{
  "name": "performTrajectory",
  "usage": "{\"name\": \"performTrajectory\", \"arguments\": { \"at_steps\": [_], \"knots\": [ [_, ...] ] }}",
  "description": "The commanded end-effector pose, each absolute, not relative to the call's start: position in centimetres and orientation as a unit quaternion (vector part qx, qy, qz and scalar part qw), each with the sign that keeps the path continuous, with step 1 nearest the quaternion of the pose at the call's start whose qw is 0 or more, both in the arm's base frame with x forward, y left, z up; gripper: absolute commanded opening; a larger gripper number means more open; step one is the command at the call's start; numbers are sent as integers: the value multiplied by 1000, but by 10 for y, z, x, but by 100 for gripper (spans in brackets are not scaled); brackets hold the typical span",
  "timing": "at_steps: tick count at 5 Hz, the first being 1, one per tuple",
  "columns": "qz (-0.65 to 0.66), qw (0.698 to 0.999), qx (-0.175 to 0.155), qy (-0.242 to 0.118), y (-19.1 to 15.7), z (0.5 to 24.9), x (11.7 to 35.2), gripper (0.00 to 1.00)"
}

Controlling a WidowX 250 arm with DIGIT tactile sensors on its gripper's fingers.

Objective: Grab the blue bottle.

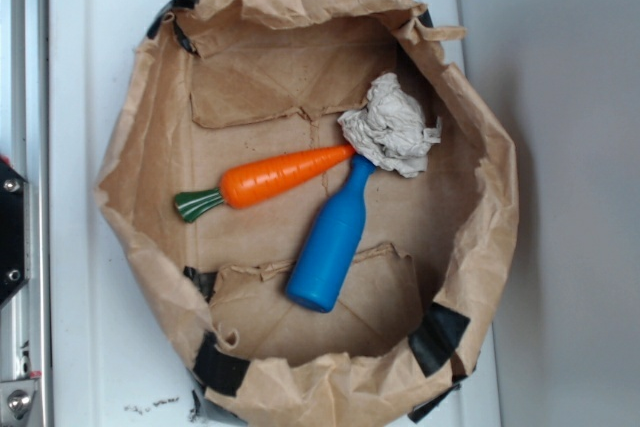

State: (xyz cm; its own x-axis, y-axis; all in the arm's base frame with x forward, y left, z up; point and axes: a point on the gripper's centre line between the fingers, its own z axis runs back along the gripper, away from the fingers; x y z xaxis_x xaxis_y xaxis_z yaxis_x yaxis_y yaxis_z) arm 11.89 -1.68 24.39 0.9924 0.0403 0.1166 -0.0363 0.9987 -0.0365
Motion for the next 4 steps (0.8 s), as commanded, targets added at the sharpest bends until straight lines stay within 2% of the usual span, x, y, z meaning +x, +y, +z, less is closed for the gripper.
{"name": "performTrajectory", "arguments": {
  "at_steps": [1, 2, 3, 4],
  "knots": [
    [19, 998, -17, -59, -17, 244, 119, 100],
    [20, 999, -22, -36, -34, 230, 155, 100],
    [50, 999, -11, -18, -37, 211, 190, 100],
    [50, 999, -11, -18, -37, 211, 190, 100]
  ]
}}
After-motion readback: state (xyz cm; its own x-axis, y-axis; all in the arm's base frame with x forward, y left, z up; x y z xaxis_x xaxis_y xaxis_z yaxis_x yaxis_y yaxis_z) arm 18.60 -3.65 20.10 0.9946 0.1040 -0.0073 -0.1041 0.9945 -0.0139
